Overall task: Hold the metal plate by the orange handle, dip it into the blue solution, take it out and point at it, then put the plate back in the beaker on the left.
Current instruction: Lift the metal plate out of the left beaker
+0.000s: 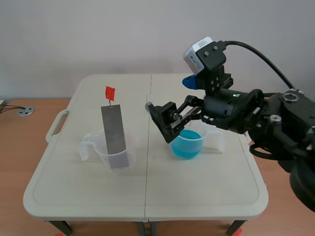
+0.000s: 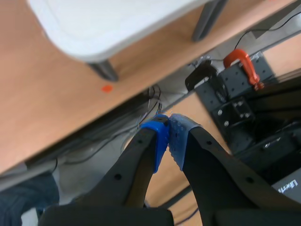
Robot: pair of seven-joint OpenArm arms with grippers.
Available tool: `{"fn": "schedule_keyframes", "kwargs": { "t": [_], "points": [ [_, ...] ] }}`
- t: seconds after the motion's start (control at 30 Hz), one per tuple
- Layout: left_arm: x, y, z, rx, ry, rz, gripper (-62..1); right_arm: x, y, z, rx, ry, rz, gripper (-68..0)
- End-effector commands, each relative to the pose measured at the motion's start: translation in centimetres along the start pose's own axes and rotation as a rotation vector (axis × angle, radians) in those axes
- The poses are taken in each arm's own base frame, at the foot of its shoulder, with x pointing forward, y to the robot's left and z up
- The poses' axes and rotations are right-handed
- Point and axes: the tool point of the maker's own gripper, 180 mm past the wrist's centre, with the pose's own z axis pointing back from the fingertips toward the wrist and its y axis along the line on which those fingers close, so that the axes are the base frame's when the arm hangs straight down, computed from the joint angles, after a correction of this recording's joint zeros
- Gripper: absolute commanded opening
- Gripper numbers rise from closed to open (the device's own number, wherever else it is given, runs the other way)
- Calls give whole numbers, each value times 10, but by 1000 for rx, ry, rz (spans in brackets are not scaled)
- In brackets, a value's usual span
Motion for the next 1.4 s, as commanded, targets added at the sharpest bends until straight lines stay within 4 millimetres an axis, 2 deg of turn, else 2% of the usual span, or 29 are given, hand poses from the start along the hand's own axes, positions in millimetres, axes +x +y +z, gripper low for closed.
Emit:
{"fn": "schedule_keyframes", "kwargs": {
  "t": [0.0,0.13,0.27,0.57,0.97,1.2,1.27,1.37],
  "points": [
    [1,-2,1,-3,-13,15,-594,18,-1,-11,5,-49,17,-12],
    [-8,0,2,5,8,25,-594,18,6,-37,33,-36,22,-12],
    [-8,0,2,5,7,27,-594,20,14,-58,59,-27,15,-12],
    [-8,0,2,5,7,27,-594,29,38,-95,122,-20,0,-12],
    [-8,0,2,4,6,26,-594,28,62,-116,160,-3,-14,-12],
    [-8,0,2,4,6,26,-594,24,68,-119,169,10,-4,-13],
    [-8,0,2,4,6,26,-594,24,68,-119,169,11,-4,-40],
    [-10,1,2,5,18,26,-594,24,68,-119,169,12,-3,-123]
  ]
}}
